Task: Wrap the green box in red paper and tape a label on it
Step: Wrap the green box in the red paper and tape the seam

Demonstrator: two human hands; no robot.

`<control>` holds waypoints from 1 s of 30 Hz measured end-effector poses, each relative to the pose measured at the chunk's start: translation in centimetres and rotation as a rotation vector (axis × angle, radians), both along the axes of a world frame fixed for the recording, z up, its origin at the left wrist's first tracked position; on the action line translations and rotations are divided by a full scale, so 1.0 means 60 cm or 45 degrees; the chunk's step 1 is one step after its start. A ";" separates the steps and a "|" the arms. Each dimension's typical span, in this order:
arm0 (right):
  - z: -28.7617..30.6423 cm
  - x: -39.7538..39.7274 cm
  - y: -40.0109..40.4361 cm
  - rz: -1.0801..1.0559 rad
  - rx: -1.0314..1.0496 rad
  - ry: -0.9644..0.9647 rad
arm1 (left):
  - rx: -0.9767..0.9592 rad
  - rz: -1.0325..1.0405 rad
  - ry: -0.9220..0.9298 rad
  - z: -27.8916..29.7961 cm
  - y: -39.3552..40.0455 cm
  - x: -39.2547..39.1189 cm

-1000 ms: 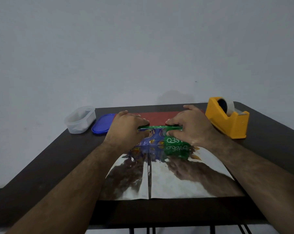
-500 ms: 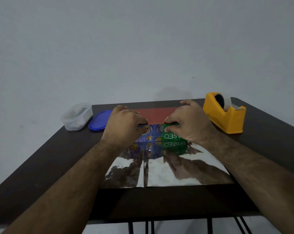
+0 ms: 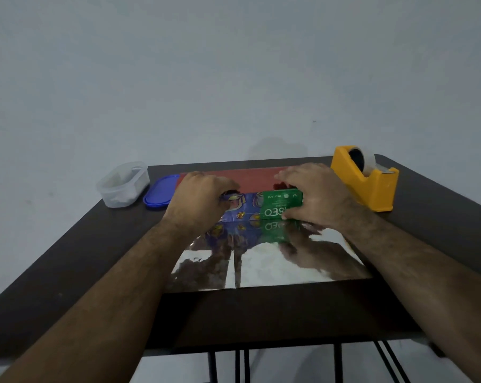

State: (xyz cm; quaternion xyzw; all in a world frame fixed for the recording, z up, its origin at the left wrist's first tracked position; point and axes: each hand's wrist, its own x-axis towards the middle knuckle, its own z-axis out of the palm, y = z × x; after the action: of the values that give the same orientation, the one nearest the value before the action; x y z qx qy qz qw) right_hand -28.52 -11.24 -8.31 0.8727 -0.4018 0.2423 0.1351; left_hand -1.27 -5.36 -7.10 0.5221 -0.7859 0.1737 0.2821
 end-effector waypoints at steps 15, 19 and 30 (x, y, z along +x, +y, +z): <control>0.005 0.053 0.074 0.518 0.672 0.137 | 0.350 -0.017 0.299 0.014 -0.017 0.080; 0.005 0.049 0.066 0.475 0.724 0.181 | 0.334 -0.008 0.259 0.013 -0.023 0.086; 0.004 0.047 0.066 0.468 0.704 0.088 | 0.280 -0.025 0.203 0.012 -0.020 0.087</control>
State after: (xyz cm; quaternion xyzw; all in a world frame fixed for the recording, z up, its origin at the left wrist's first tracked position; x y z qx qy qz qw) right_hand -25.72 -7.26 -8.08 0.9419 -0.2834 0.1149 -0.1391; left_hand 3.93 -6.54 -6.37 0.5543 -0.7804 0.0418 0.2865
